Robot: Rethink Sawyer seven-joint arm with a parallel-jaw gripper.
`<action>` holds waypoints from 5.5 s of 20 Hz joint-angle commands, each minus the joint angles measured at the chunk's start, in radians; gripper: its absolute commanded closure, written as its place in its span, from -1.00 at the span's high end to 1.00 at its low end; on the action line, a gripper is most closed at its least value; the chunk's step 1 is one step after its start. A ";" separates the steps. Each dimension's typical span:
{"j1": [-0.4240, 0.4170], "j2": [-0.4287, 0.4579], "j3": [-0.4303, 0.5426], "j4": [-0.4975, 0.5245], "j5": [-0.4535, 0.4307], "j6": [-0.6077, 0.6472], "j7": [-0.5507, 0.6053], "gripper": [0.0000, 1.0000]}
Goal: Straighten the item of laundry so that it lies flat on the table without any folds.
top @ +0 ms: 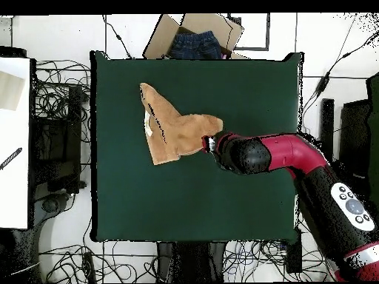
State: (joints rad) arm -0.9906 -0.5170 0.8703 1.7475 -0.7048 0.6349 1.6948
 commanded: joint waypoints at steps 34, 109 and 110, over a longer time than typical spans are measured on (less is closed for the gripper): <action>0.379 -0.060 -0.235 -0.135 -0.065 0.130 0.056 1.00; 0.598 0.240 -0.637 -0.251 0.046 -0.467 0.082 -1.00; 0.599 0.240 -0.639 -0.251 0.046 -0.469 0.084 -1.00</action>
State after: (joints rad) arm -0.3902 -0.4227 0.2367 1.5759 -0.6236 0.2546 1.6950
